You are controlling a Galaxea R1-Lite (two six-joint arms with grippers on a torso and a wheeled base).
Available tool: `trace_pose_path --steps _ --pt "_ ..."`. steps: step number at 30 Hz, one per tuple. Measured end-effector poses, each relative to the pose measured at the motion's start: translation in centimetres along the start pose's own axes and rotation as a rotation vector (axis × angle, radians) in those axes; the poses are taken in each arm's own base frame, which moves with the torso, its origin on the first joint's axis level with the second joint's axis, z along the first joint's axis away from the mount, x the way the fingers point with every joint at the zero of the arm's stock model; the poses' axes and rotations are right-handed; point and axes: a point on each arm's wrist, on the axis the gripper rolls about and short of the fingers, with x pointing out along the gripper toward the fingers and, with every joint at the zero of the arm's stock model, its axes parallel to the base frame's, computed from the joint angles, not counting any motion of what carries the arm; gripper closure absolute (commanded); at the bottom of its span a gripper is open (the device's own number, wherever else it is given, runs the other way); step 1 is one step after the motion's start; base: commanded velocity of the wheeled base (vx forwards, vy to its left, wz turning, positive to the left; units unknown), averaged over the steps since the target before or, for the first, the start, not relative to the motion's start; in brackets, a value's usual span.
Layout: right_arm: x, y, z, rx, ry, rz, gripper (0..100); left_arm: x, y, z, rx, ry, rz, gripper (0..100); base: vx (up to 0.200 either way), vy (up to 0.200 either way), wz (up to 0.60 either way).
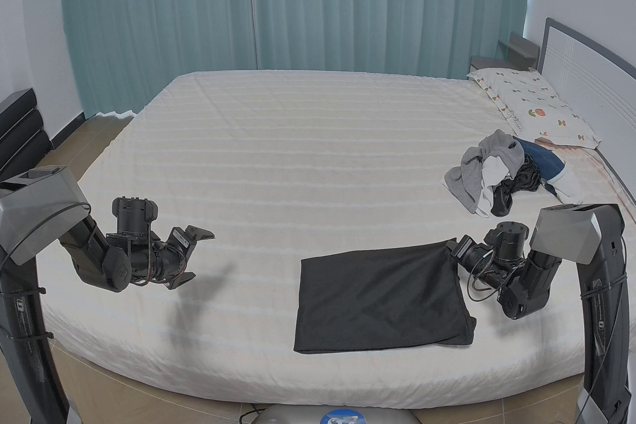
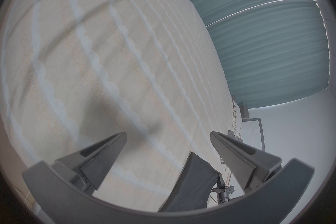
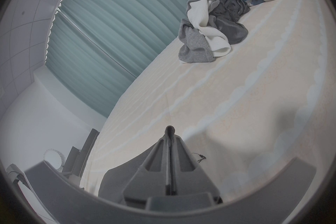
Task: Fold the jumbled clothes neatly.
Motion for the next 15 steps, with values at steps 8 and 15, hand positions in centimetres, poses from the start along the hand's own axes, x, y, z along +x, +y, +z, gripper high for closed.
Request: trace_pose_path --steps 8,15 --pt "-0.04 -0.32 -0.05 0.006 0.019 -0.026 0 0.01 -0.02 -0.03 0.000 0.001 0.000 0 0.000 0.000 0.00" --pt "-0.74 -0.34 0.24 0.009 0.015 -0.032 0 0.01 0.00 -0.05 0.000 0.001 0.000 0 0.000 0.000 0.00"
